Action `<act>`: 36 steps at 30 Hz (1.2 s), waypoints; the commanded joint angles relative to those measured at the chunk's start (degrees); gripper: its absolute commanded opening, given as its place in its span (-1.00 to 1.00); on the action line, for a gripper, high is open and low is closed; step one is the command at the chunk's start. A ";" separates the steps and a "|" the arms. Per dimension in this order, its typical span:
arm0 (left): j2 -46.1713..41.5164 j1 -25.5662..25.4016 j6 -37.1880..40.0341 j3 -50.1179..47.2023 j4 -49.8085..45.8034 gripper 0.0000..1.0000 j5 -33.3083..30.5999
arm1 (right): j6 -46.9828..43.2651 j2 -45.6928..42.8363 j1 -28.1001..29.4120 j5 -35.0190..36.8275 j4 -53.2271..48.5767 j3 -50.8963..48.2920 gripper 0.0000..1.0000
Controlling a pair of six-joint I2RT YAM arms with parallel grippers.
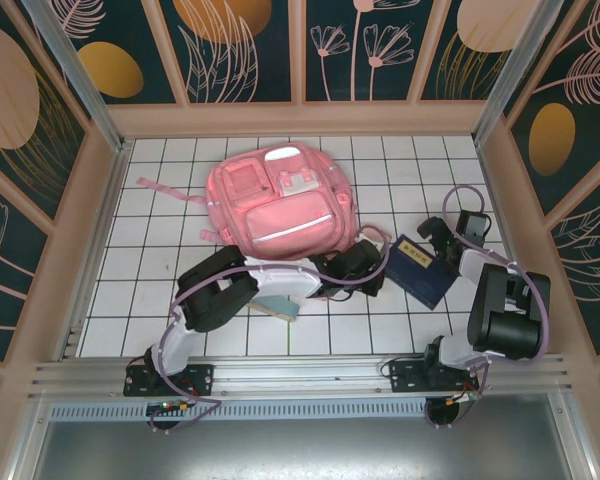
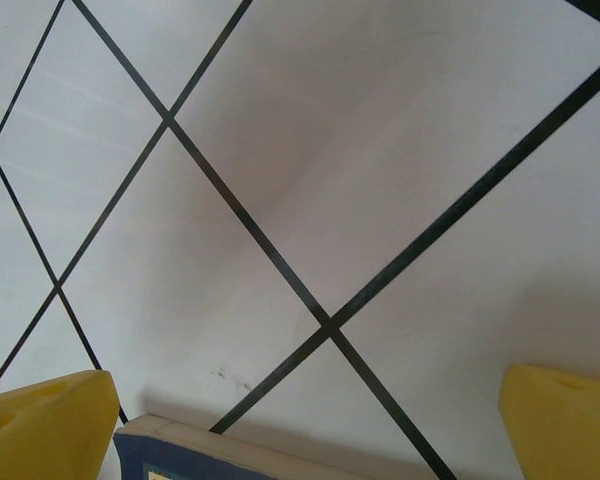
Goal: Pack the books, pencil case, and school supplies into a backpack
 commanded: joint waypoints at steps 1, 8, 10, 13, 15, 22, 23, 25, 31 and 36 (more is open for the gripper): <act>4.38 0.13 -0.99 4.82 -5.72 -1.00 -1.07 | 1.68 -1.89 -0.38 -2.81 -1.50 -3.31 0.98; 11.62 0.13 -1.26 15.60 -13.01 -1.00 -5.50 | 2.88 -5.87 -0.11 -6.33 -1.10 -7.05 0.97; 13.36 0.14 -0.93 18.53 -15.19 -1.00 -7.23 | 3.36 -7.13 0.16 -7.10 -1.22 -8.10 0.97; 16.09 0.47 -0.32 23.23 -18.24 -1.00 -9.36 | 4.99 -9.09 1.03 -8.52 -0.61 -10.05 0.95; 17.42 1.03 -0.04 25.67 -19.16 -1.00 -9.99 | 5.98 -10.33 1.83 -9.10 -0.36 -11.14 0.96; 19.30 3.57 1.65 29.99 -20.81 -1.00 -12.22 | 10.14 -17.67 4.58 -10.41 -0.18 -17.10 0.94; 19.17 4.01 1.99 30.14 -20.88 -1.00 -12.30 | 11.17 -19.10 5.68 -10.39 -0.30 -17.96 0.93; 18.67 4.61 2.70 30.15 -21.31 -1.00 -12.53 | 12.72 -21.81 8.26 -9.75 -1.14 -19.15 0.92; 11.47 4.79 4.09 22.46 -18.75 -0.96 -13.04 | 14.47 -28.20 13.42 -7.26 -4.87 -19.70 0.90; 2.48 4.79 2.51 10.03 -13.58 -0.67 -10.51 | 10.11 -28.35 12.10 -5.42 -5.55 -20.24 0.82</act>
